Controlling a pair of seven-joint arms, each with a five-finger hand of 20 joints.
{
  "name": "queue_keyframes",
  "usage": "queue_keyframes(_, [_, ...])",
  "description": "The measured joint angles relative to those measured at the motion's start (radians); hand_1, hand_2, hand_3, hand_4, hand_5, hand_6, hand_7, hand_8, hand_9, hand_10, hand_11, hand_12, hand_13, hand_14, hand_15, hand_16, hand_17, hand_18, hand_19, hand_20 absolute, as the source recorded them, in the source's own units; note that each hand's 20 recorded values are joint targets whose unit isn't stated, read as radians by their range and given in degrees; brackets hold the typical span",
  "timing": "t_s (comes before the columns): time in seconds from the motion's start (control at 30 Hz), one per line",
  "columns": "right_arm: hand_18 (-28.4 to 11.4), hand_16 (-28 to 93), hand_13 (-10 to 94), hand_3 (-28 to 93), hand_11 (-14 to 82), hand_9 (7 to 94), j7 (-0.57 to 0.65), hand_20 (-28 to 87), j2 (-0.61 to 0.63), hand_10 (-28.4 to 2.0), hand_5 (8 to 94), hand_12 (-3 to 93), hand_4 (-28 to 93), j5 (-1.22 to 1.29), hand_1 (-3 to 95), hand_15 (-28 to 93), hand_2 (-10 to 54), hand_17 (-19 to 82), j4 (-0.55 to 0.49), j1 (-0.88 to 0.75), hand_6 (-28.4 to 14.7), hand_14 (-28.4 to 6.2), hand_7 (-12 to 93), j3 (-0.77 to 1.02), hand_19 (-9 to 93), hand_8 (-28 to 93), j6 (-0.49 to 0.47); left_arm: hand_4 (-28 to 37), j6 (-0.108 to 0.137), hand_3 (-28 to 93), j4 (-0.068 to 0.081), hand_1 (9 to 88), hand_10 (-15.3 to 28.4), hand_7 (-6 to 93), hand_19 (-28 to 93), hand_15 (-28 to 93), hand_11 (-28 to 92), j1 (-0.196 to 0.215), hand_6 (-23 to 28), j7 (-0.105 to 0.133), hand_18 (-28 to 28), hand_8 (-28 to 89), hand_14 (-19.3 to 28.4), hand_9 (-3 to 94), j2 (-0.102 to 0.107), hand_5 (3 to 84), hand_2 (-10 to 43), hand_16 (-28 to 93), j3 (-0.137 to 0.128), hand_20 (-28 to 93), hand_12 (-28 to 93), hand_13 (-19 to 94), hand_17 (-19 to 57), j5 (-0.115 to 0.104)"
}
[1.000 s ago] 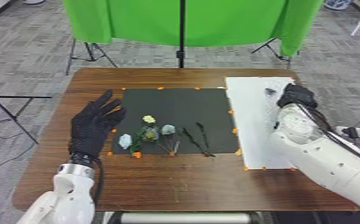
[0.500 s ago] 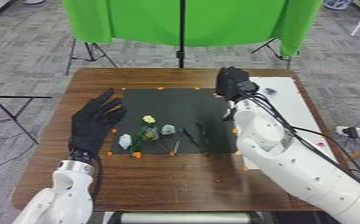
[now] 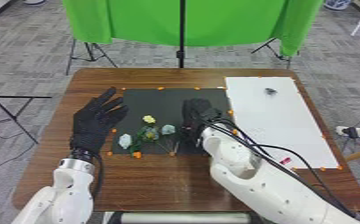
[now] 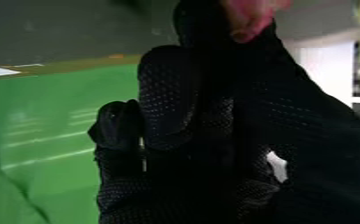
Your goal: Arrange flowers
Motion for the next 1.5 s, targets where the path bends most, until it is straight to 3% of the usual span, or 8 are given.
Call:
queue_keyframes(0.27, [-20.2,12,60,84,33.4,71.9,-0.007,49,0.004,-13.8,70.6,16.6,-28,-0.042,37.9,76,-9.5,25,-0.016,-0.027,1.5,-11.6,16,0.021,93,-12,-0.016,-28.0,-0.001,80,-0.001,21.6,19.5,10.7,51,57,25,0.005,10.0,-0.001,28.4,-8,28.3,35.0,0.0,40.3,6.3,-9,0.0,32,12,27,-5.3,0.0])
queue_keyframes(0.47, [-20.6,12,59,84,34.5,70.3,-0.008,49,0.015,-15.2,69.4,16.8,-28,-0.042,34.3,79,-9.5,25,-0.037,-0.035,1.0,-13.2,17,0.032,93,-13,-0.016,-27.7,-0.002,80,-0.001,21.7,19.5,11.0,51,57,25,0.011,10.1,-0.008,28.4,-8,28.3,35.0,-0.006,40.5,6.3,-9,-0.001,33,12,27,-5.3,0.006])
queue_keyframes(0.57, [-21.0,13,58,83,39.9,68.8,-0.006,50,0.021,-15.8,69.4,18.4,-28,-0.043,33.3,80,-9.5,24,-0.045,-0.036,0.8,-13.9,17,0.033,93,-13,-0.017,-27.7,-0.004,80,-0.001,22.0,19.7,11.2,51,59,25,0.013,10.2,-0.011,28.4,-8,28.3,35.1,-0.008,40.6,6.3,-8,-0.002,33,12,29,-5.3,0.007])
queue_keyframes(0.8, [-21.3,13,57,82,45.2,66.5,-0.009,51,0.022,-16.9,68.7,18.7,-28,-0.047,30.6,82,-9.5,24,-0.069,-0.058,0.5,-14.7,16,0.082,92,-13,-0.101,-27.5,-0.004,80,-0.001,22.1,19.7,11.5,51,59,26,0.016,10.3,-0.012,28.4,-8,28.4,35.0,-0.01,40.6,6.3,-9,-0.003,33,12,28,-5.2,0.008])
queue_keyframes(0.9, [-21.4,13,57,82,42.8,65.7,-0.003,51,0.029,-17.5,67.8,17.2,-27,-0.044,29.6,83,-9.0,24,-0.075,-0.057,0.1,-14.9,16,0.075,92,-13,-0.08,-27.6,-0.002,80,-0.002,22.2,19.7,11.4,51,59,26,0.017,10.3,-0.006,28.4,-8,28.4,34.8,-0.009,40.6,6.3,-10,-0.001,33,12,28,-5.2,0.006])
queue_keyframes(1.03, [-21.7,11,55,82,33.1,64.1,0.03,51,0.051,-18.1,65.3,14.6,-27,-0.02,29.0,82,-8.7,24,-0.078,-0.041,-0.8,-15.6,16,0.052,93,-13,0.021,-27.6,0.001,80,-0.001,22.2,19.6,11.4,51,58,25,0.013,10.2,-0.001,28.4,-8,28.3,34.7,-0.001,40.5,6.3,-10,0.004,33,12,27,-5.2,0.003])
queue_keyframes(1.23, [-21.6,10,54,83,28.3,61.8,0.142,51,0.114,-18.4,62.7,14.3,-27,0.104,29.2,81,-8.6,24,-0.054,0.056,-1.1,-15.9,16,0.012,93,-13,0.102,-27.6,0.01,80,0.011,22.2,19.5,11.5,51,58,26,-0.025,10.1,0.012,28.4,-8,28.2,34.6,0.017,40.4,6.3,-9,0.032,33,12,27,-5.3,-0.004])
queue_keyframes(1.5, [-20.9,8,50,85,22.9,55.1,0.232,50,0.218,-19.0,55.9,13.7,-28,0.22,29.4,78,-9.4,23,0.153,0.292,-1.6,-16.0,16,-0.143,93,-13,0.145,-27.7,0.01,80,0.011,22.1,19.5,11.6,51,58,25,-0.047,10.0,0.011,28.4,-9,28.2,34.5,0.018,40.2,6.3,-9,0.039,34,12,27,-5.3,-0.005])
